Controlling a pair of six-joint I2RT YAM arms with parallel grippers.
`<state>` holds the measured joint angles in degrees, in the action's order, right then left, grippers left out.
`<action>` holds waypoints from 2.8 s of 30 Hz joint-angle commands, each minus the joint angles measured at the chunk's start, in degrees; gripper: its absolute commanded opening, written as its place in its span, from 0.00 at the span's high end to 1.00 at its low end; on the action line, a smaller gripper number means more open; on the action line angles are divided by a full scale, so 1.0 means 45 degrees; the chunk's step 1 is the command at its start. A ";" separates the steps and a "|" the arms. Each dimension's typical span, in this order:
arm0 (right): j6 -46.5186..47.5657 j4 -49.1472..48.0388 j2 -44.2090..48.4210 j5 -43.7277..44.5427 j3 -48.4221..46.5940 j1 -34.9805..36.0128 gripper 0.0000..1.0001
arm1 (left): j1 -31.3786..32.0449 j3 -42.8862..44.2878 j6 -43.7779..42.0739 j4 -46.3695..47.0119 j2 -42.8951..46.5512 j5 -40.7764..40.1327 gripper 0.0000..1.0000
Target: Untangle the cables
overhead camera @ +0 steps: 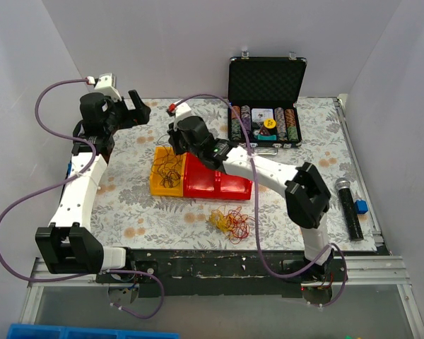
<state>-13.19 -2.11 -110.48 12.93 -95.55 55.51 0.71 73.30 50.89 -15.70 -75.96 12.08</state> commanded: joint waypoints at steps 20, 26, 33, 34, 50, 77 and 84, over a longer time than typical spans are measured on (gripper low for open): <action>-0.0702 0.3889 -0.2348 -0.0451 -0.2540 0.0048 0.52 | -0.0060 0.0470 -0.0605 -0.0788 0.1138 0.1534 0.02; -0.0565 0.4316 -0.0493 0.0075 -0.1875 0.0048 0.29 | -0.0041 -0.0292 -0.0782 -0.0280 0.1822 0.3056 0.02; -0.1305 0.2815 0.4599 -0.0041 0.3819 0.0068 0.26 | 0.0328 -0.0506 -0.1405 -0.1078 0.1862 0.5224 0.02; -0.1558 0.2561 0.5459 -0.0080 0.5010 0.0145 0.26 | 0.0988 -0.0623 -0.1813 -0.1448 0.1861 0.5188 0.02; -0.5721 0.4042 1.5780 0.1014 1.4514 0.0263 0.35 | 0.9703 -0.4060 -0.2601 -0.3112 0.0809 0.3762 0.22; -0.5350 0.2872 1.4999 -0.0353 1.5489 0.0633 0.41 | 1.0135 -0.4041 -0.0587 -0.0202 -0.2943 0.2825 0.72; -0.5565 0.1584 1.4533 -0.0335 1.6115 0.1278 0.41 | 1.0116 -0.4219 -0.0568 -0.0279 -0.2437 0.2570 0.99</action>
<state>-37.56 12.01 -43.57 11.62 -23.86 59.53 46.24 54.41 48.25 -17.52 -89.80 24.03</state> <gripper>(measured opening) 0.589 0.073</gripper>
